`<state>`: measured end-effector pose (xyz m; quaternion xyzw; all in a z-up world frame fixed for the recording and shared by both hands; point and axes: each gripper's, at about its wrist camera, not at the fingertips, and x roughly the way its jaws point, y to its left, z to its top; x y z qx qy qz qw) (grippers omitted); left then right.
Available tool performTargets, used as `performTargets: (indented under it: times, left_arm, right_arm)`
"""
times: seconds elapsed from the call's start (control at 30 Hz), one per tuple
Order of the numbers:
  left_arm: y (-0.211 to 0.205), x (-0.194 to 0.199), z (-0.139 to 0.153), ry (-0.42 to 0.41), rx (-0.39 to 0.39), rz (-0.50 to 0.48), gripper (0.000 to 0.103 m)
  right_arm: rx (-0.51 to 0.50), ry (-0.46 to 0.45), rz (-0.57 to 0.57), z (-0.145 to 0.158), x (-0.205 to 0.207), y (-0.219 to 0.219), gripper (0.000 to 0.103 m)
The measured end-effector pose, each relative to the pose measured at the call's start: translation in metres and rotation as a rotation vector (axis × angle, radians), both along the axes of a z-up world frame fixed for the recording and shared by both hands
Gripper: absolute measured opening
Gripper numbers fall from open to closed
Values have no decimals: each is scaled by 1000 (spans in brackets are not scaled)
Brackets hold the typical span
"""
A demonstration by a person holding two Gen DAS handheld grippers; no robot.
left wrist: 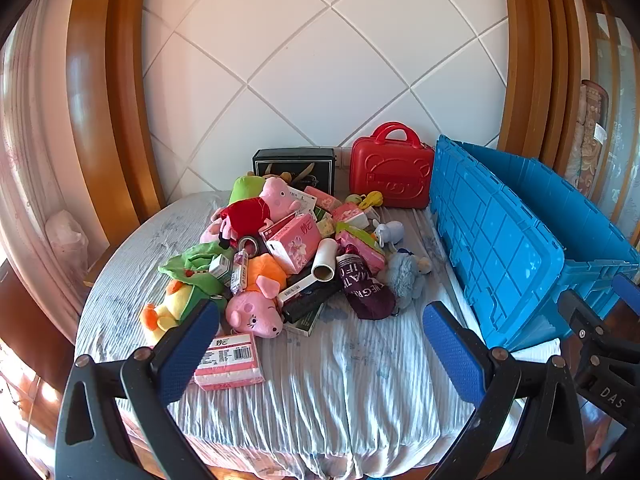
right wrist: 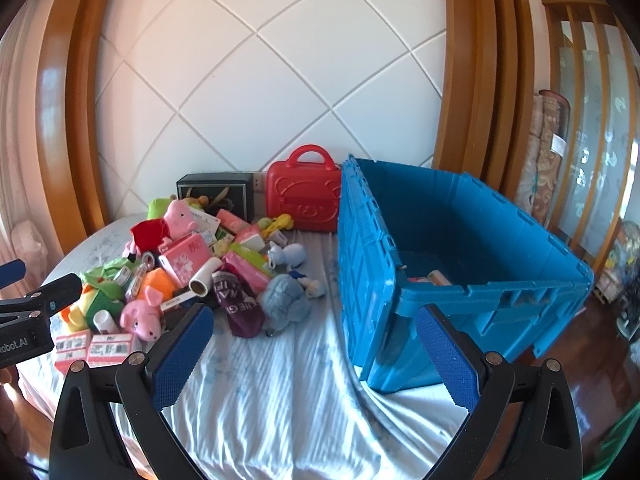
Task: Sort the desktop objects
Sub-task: 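Move both tools toward the pile of items on the table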
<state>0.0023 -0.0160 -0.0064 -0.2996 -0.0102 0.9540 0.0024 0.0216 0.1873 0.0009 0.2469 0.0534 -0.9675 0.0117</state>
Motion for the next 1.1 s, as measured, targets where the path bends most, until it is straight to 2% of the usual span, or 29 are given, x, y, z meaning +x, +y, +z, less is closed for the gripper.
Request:
performTargets:
  times: [0.47, 0.73, 0.9, 1.1]
  left_arm:
    - [1, -6, -5, -10, 10, -20, 103]
    - [1, -19, -12, -29, 45, -34, 103]
    - [1, -33, -23, -64, 55, -15, 103]
    - [-2, -53, -41, -106, 58, 38, 103]
  right_arm:
    - [8, -21, 3, -3, -7, 1, 103]
    - [14, -39, 8, -7, -19, 0, 103]
    - [25, -62, 27, -12, -32, -2, 103]
    - [46, -84, 106, -21, -60, -14, 103]
